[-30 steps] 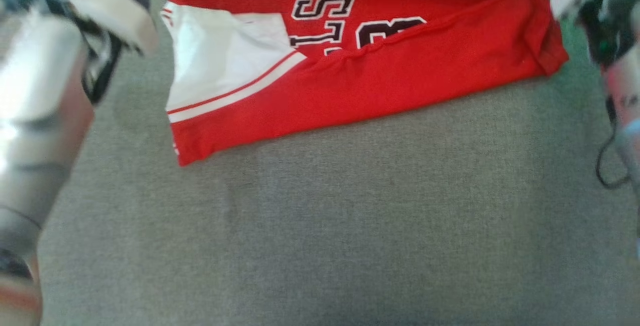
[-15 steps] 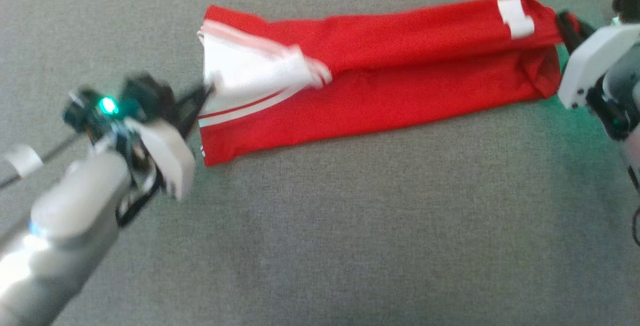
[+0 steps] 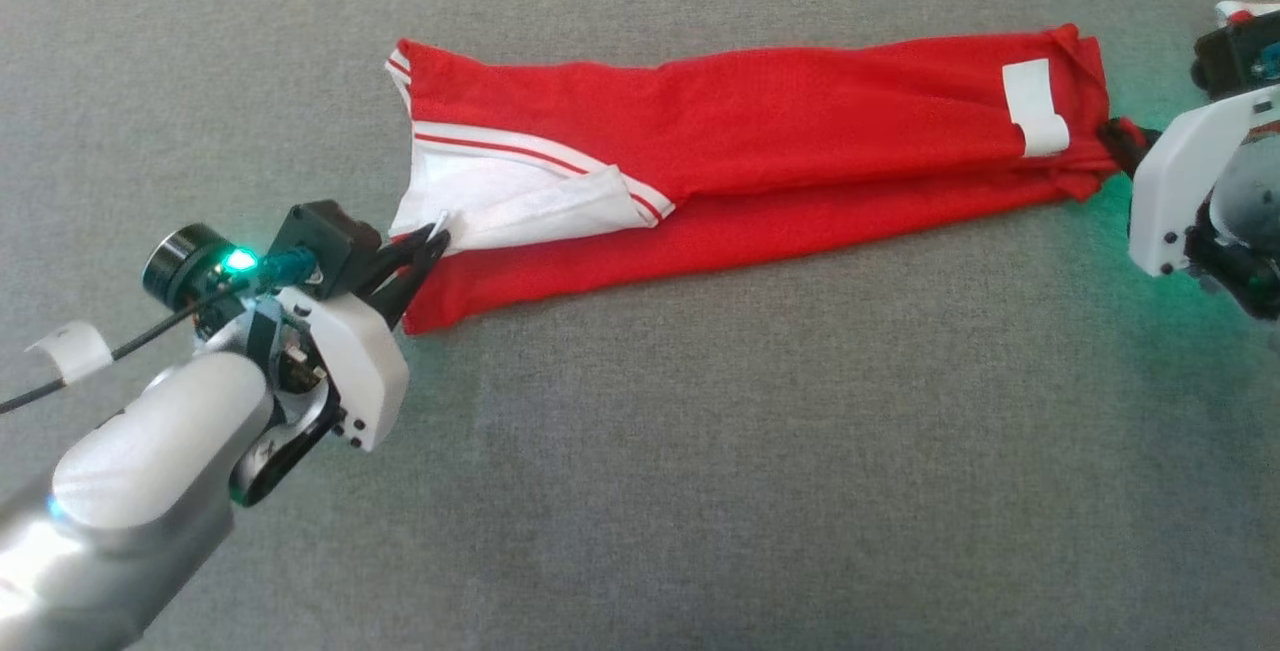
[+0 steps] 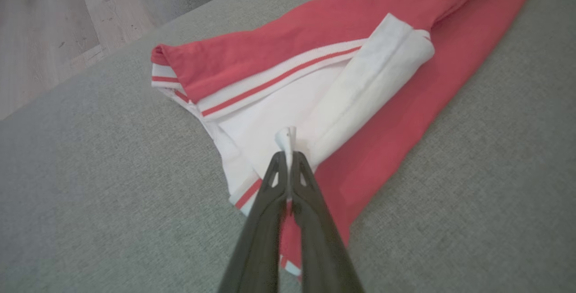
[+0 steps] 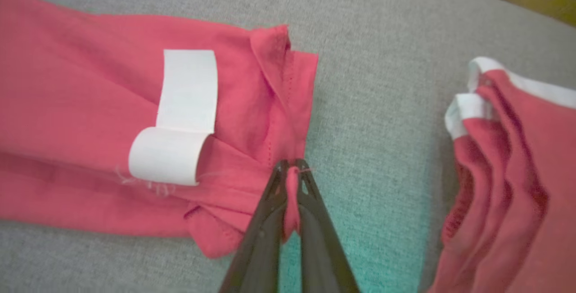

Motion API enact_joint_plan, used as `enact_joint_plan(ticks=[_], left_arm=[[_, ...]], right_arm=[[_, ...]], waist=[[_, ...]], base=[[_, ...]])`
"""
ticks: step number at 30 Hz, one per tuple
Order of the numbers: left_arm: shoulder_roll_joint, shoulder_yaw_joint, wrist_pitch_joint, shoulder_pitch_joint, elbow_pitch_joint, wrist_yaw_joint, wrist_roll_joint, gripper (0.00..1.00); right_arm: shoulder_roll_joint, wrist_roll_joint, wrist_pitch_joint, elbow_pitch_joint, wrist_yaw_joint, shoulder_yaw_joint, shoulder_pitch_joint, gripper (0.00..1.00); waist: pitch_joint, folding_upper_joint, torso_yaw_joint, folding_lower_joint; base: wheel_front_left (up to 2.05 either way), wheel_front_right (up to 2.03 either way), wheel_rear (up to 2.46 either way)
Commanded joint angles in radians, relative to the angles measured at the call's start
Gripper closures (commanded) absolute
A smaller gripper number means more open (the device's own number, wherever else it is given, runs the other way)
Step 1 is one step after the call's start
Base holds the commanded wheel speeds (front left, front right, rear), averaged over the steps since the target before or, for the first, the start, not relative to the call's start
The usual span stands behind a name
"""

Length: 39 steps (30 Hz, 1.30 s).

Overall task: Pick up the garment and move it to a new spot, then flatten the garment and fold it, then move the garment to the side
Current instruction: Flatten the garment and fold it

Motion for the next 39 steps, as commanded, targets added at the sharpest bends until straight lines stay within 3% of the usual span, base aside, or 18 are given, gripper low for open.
enact_joint_plan(ticks=[1,2,3,4,5,8,15,21,27,32,39], left_arm=[[0.046,0.040,-0.008,-0.015,-0.015,0.010,0.012,1.00],[0.043,0.039,-0.010,-0.013,-0.009,0.012,0.011,1.00],[0.039,0.040,-0.011,-0.011,-0.003,0.015,0.009,1.00],[0.035,0.041,-0.016,-0.010,0.004,0.020,0.009,0.56],[0.031,0.042,-0.024,-0.009,0.010,0.025,0.011,0.00],[0.019,0.055,-0.049,-0.008,0.024,0.041,0.006,0.00],[-0.044,0.164,-0.222,-0.006,0.071,0.142,-0.032,0.00],[-0.118,0.268,-0.401,0.025,0.098,0.231,-0.067,0.00],[-0.180,0.378,-0.444,0.117,0.085,0.288,-0.055,0.00],[-0.237,0.499,-0.445,0.257,0.025,0.302,0.029,0.00],[-0.328,0.622,-0.445,0.434,-0.005,0.269,0.145,0.00]], right_arm=[[-0.035,0.020,0.015,-0.022,-0.001,0.009,0.008,1.00],[-0.036,0.029,0.024,-0.020,-0.001,0.010,0.007,1.00],[-0.036,0.039,0.032,-0.017,-0.001,0.010,0.008,0.00],[-0.033,0.049,0.035,-0.017,-0.001,0.009,0.008,0.00],[-0.032,0.055,0.029,-0.020,-0.001,0.005,0.006,0.00],[-0.031,0.067,0.001,-0.020,-0.001,-0.014,-0.006,0.00],[0.037,0.107,-0.170,-0.043,-0.001,-0.130,-0.052,0.00],[0.152,0.068,-0.399,-0.065,-0.001,-0.228,-0.034,0.00],[0.296,-0.025,-0.584,-0.036,-0.001,-0.342,0.060,0.00],[0.408,-0.139,-0.613,-0.048,-0.001,-0.490,0.190,0.00],[0.517,-0.334,-0.614,-0.201,-0.001,-0.684,0.430,0.00]], waist=[[0.001,0.0000,-0.003,0.0000],[0.002,0.0000,-0.004,0.0000],[0.001,0.0000,-0.005,0.0000],[-0.002,0.0000,-0.007,0.0000],[-0.005,0.0000,-0.008,0.0000],[-0.014,0.0000,-0.010,0.0000],[-0.071,0.0000,-0.017,0.0000],[-0.120,0.0000,-0.018,0.0000],[-0.158,0.0000,-0.016,0.0000],[-0.181,0.0000,-0.013,0.0000],[-0.186,0.0000,-0.007,0.0000]], base=[[0.00,0.00,0.00],[0.00,0.00,0.00],[0.00,0.00,0.00],[0.00,0.00,0.00],[0.00,0.00,0.00],[0.00,0.00,0.00],[0.00,0.00,0.00],[0.00,0.00,0.00],[0.00,0.00,0.00],[0.00,0.00,0.00],[0.00,0.00,0.00]])
